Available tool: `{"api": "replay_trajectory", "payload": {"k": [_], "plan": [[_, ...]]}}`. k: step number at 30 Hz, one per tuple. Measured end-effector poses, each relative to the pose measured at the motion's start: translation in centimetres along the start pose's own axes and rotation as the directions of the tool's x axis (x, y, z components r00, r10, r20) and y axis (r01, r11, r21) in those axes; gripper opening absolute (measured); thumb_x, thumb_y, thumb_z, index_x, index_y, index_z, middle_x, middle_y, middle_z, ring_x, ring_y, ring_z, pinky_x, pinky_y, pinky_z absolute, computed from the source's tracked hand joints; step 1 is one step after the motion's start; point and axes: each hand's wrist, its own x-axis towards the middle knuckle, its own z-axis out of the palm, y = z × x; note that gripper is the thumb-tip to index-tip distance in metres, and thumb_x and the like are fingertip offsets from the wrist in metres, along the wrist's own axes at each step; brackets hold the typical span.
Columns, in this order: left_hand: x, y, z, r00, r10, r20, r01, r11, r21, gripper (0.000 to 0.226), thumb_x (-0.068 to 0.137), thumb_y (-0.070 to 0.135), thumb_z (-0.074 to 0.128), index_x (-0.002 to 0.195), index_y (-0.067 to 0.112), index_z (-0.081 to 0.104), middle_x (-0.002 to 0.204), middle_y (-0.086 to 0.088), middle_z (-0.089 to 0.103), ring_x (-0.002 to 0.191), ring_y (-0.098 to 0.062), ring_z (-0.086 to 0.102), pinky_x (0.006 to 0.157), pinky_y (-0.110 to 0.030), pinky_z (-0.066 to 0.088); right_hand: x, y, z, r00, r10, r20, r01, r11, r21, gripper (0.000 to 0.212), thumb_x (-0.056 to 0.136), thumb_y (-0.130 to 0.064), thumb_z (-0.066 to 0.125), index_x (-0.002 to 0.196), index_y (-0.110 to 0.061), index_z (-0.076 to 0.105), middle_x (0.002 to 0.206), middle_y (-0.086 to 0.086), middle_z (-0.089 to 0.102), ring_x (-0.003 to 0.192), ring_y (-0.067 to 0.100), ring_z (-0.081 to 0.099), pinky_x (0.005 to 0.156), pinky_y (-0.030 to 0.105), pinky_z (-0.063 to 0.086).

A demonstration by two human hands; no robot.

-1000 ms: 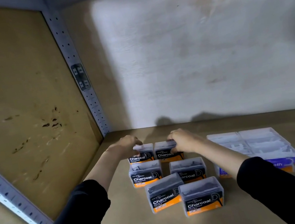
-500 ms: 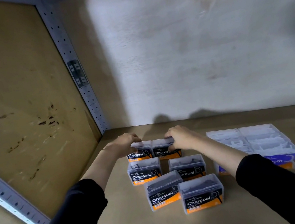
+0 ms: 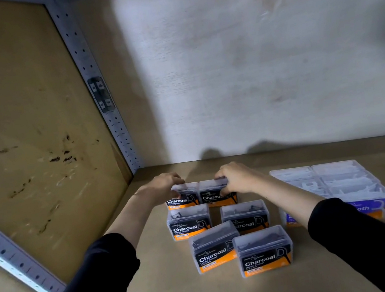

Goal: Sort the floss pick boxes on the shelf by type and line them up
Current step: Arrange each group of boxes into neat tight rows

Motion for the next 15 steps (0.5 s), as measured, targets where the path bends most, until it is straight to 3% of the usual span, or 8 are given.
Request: {"api": "replay_trajectory", "payload": {"k": [6,10,12,15], "plan": [[-0.1,0.1,-0.2,1.000,0.010,0.021,-0.011,1.000,0.023,0.046,0.090,0.016,0.057,0.135,0.012,0.047,0.142,-0.007,0.044,0.129,-0.026,0.041,0.104,-0.037,0.036,-0.1,0.0,-0.2,1.000,-0.013,0.009,0.014,0.999,-0.038,0.050,0.080,-0.028,0.069,0.123,-0.007,0.056,0.120,0.011,0.059,0.108,0.027,0.056,0.093,0.039,0.046],[-1.0,0.3,-0.7,1.000,0.016,-0.004,-0.016,0.999,-0.035,0.047,0.090,0.020,0.057,0.135,0.013,0.047,0.142,-0.005,0.045,0.128,-0.024,0.043,0.105,-0.038,0.038,-1.0,-0.2,-0.9,0.998,-0.064,-0.019,0.063,0.997,-0.047,0.054,0.084,-0.030,0.064,0.131,-0.008,0.049,0.130,0.007,0.053,0.118,0.022,0.050,0.096,0.030,0.039],[-1.9,0.8,-1.0,0.999,0.038,-0.026,-0.040,0.994,-0.099,0.042,0.090,0.024,0.057,0.131,0.014,0.052,0.138,-0.005,0.049,0.124,-0.023,0.047,0.102,-0.036,0.040,-2.0,-0.4,-1.6,0.995,-0.097,-0.028,0.097,0.995,-0.011,0.045,0.085,-0.027,0.064,0.124,-0.008,0.055,0.124,0.006,0.058,0.107,0.016,0.055,0.087,0.024,0.040],[-3.5,1.9,-1.3,0.997,0.073,0.019,-0.068,0.979,-0.194,0.044,0.087,0.032,0.062,0.126,0.013,0.058,0.130,-0.005,0.055,0.118,-0.022,0.052,0.097,-0.032,0.042,-3.8,-0.7,-2.5,0.991,-0.123,0.052,0.120,0.991,0.054,0.038,0.082,-0.025,0.066,0.117,-0.009,0.062,0.113,0.005,0.065,0.074,0.000,0.052,0.065,0.010,0.038]]}}
